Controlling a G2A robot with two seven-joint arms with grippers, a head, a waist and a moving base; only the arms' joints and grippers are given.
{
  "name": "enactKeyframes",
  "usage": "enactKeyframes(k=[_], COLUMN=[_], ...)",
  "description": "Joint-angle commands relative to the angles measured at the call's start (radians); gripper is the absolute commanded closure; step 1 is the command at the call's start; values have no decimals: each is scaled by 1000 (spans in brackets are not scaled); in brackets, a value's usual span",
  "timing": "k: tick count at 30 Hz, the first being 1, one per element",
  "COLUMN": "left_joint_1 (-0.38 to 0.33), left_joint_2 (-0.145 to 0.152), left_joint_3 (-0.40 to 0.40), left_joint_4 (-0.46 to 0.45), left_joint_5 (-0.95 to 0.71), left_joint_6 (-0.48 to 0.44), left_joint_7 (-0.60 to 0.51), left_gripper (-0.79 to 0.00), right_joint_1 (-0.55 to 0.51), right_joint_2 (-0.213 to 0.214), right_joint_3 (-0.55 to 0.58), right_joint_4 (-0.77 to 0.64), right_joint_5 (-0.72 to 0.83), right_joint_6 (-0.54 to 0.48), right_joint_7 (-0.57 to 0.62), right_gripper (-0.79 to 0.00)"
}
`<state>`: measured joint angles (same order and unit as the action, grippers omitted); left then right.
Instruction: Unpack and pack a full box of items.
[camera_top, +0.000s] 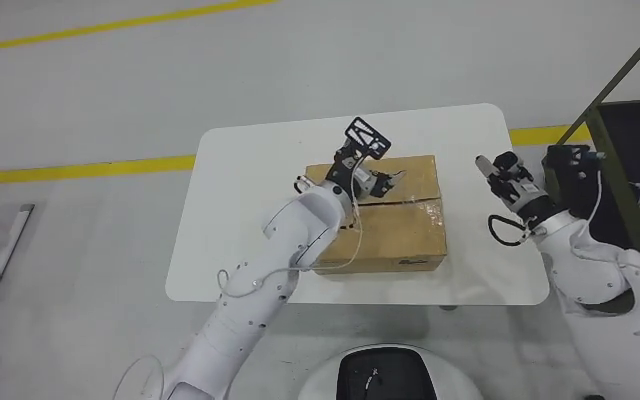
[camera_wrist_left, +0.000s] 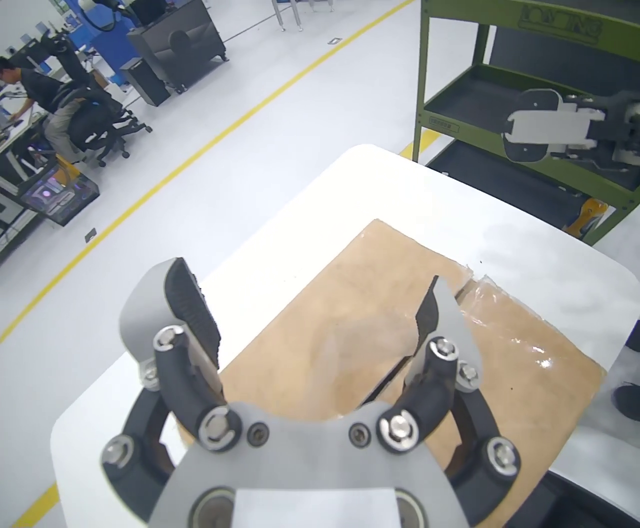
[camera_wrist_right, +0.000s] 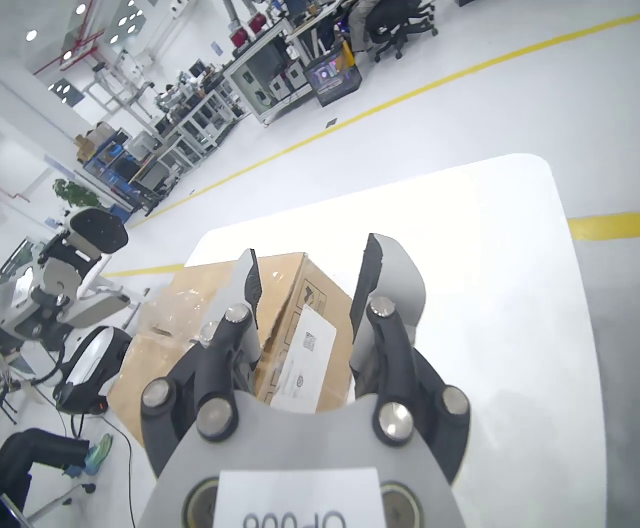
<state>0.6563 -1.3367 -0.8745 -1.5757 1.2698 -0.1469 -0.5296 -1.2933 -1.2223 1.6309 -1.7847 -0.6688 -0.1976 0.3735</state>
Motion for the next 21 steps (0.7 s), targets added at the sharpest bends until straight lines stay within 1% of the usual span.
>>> enactKeyframes(k=[1, 2, 4, 7, 9, 10, 11, 14, 15, 16, 17, 18, 19, 20, 21], left_joint_1=[43, 64, 107, 171, 213, 231, 246, 283, 291, 298, 303, 306, 309, 311, 311], left_joint_2=[14, 20, 32, 48, 55, 59, 62, 68, 70, 71, 72, 72, 73, 73, 72], left_joint_3=[-62, -89, -141, -219, -264, -285, -303, -349, -359, -367, -373, -378, -381, -382, -382], left_joint_4=[-51, -72, -116, -174, -211, -224, -238, -263, -268, -272, -275, -277, -277, -273, -270], left_joint_5=[10, 17, 30, 62, 58, 59, 61, 62, 66, 67, 68, 66, 64, 62, 56], left_joint_6=[5, 10, 18, 43, 54, 56, 57, 58, 59, 59, 60, 60, 59, 59, 60], left_joint_7=[-29, -45, -75, -113, -128, -139, -147, -164, -169, -176, -182, -187, -191, -198, -207], left_gripper=[-785, -785, -785, -785, -785, -785, -785, -785, -785, -785, -785, -785, -785, -785, -785], right_joint_1=[4, 6, 9, 23, 36, 45, 54, 87, 96, 107, 119, 127, 136, 144, 153], right_joint_2=[5, 7, 9, 13, 15, 16, 16, 15, 14, 14, 13, 12, 11, 11, 10], right_joint_3=[-20, -36, -63, -106, -135, -150, -164, -209, -225, -241, -255, -269, -283, -295, -306], right_joint_4=[-24, -38, -55, -74, -74, -72, -67, -56, -50, -46, -44, -39, -36, -30, -25], right_joint_5=[-67, -90, -117, -160, -200, -223, -246, -327, -349, -367, -388, -401, -413, -428, -441], right_joint_6=[-55, -86, -132, -196, -221, -227, -225, -191, -180, -171, -161, -154, -150, -144, -137], right_joint_7=[27, 37, 62, 106, 131, 142, 150, 173, 186, 201, 210, 220, 233, 247, 258], right_gripper=[-520, -554, -588, -619, -686, -770, -785, -785, -773, -739, -686, -582, -372, -280, -231])
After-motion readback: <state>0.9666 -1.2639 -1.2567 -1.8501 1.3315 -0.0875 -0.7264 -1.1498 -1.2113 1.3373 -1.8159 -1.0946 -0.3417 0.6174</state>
